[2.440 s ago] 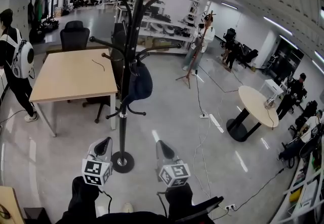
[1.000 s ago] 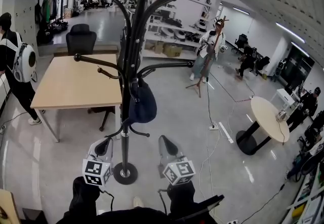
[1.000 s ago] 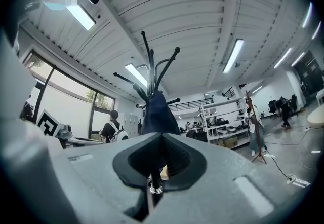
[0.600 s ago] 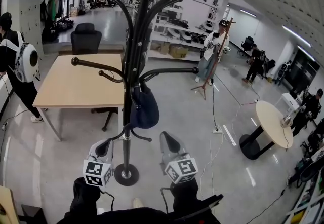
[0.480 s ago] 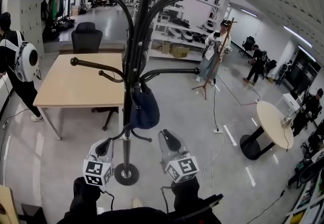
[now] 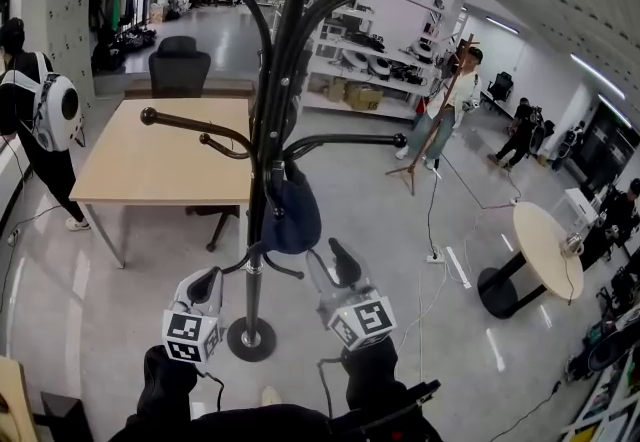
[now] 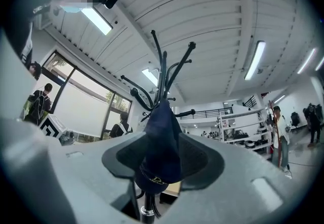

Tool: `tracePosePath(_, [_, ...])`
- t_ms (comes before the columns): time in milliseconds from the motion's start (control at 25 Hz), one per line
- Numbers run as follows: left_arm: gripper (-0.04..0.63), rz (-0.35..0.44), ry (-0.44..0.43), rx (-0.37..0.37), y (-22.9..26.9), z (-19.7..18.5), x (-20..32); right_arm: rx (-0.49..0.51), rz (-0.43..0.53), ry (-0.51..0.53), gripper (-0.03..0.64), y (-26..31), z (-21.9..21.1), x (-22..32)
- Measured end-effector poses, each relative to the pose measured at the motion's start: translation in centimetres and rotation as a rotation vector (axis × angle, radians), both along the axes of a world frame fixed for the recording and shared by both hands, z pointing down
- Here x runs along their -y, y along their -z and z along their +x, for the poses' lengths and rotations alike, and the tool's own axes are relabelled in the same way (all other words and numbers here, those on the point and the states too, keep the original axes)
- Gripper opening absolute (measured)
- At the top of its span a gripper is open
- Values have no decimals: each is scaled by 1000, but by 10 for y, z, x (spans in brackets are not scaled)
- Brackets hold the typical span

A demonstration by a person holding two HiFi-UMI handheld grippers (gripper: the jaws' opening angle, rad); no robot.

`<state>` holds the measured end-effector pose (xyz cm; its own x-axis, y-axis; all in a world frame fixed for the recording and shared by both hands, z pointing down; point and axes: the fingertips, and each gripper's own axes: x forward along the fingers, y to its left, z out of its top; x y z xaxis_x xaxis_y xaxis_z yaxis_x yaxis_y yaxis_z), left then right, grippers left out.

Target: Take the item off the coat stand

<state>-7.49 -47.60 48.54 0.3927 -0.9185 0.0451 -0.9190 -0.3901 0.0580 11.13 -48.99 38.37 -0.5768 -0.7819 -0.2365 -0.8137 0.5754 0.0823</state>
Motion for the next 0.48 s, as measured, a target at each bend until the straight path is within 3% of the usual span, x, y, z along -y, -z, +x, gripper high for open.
tracePosePath(480, [3, -12, 15, 1, -1, -5, 1, -4, -16, 90, 334, 3, -23, 12])
